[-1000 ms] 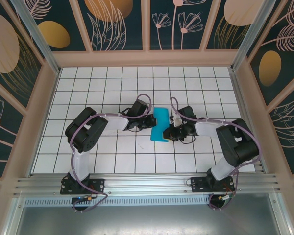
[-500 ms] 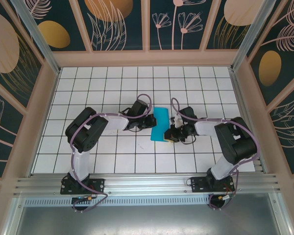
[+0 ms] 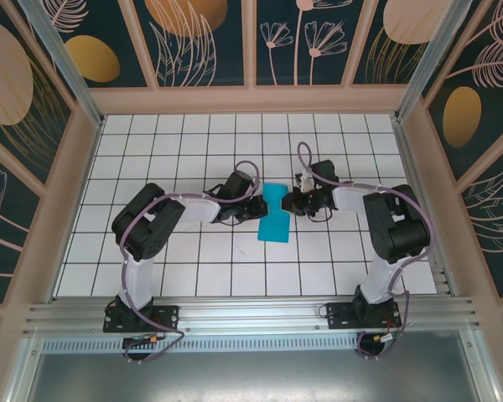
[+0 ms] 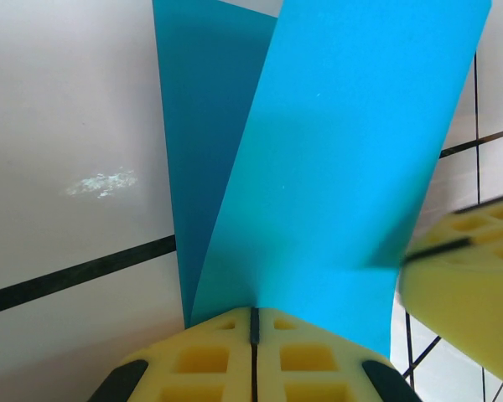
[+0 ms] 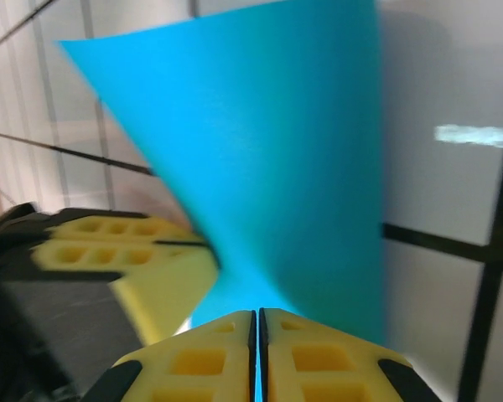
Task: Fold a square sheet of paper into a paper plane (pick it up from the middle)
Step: Fold the square sheet of paper in half at the center of the table.
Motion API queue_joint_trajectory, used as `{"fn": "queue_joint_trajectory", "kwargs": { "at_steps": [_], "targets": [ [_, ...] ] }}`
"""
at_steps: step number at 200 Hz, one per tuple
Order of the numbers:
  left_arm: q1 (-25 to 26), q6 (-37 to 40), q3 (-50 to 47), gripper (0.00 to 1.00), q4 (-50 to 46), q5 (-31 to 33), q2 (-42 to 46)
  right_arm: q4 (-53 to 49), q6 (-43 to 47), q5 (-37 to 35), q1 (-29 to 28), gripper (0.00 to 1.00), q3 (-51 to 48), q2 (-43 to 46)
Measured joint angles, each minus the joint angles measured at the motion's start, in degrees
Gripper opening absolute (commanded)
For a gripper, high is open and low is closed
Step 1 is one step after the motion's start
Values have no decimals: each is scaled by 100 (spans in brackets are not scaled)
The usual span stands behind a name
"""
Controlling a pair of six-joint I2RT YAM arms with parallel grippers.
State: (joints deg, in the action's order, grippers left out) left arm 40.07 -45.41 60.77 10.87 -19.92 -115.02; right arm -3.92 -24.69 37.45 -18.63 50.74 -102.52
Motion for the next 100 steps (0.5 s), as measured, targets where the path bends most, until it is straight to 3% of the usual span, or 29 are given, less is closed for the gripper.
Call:
{"fn": "queue_joint_trajectory", "kwargs": {
  "at_steps": [100],
  "targets": [
    [0, 37, 0, 9, 2, -13, 0, -223, 166, 144, 184, 16, 155, -111]
  ]
}}
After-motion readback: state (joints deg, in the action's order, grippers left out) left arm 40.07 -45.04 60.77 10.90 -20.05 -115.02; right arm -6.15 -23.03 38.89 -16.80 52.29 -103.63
